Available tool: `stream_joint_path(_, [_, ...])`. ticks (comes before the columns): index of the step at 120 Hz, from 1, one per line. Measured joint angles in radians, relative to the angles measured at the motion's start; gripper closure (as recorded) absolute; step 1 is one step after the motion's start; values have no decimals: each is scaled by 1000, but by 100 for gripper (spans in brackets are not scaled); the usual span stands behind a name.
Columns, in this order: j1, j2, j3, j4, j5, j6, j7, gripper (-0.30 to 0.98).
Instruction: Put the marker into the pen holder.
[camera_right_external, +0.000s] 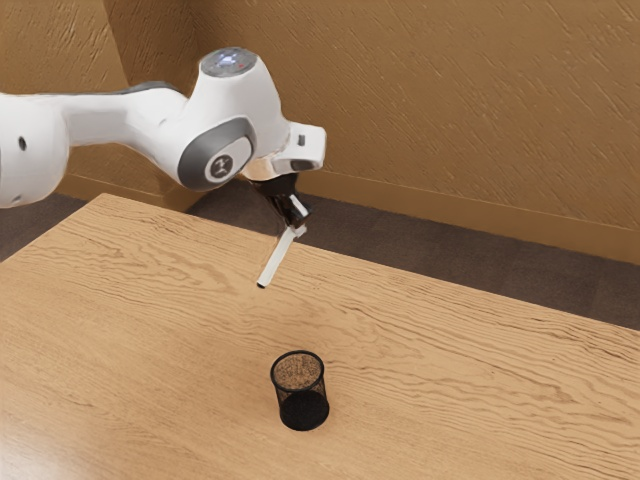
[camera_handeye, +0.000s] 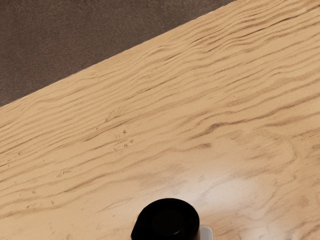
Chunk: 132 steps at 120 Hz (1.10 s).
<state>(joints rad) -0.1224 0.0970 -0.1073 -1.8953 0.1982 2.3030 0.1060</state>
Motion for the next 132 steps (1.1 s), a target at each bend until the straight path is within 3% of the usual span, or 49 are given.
stream_joint_path(20, [-116, -182, -32, -266, 40, 166, -15, 78])
stream_joint_path(42, [-55, -309, -94, -471, 50, 312, -37, 79])
stream_joint_path(82, [-53, -336, -198, -552, 40, 407, -64, 79])
stream_joint_path(108, [-29, -307, -204, -566, 41, 436, -73, 79])
stream_joint_path(132, [-8, -255, -196, -522, 87, 465, -75, 79])
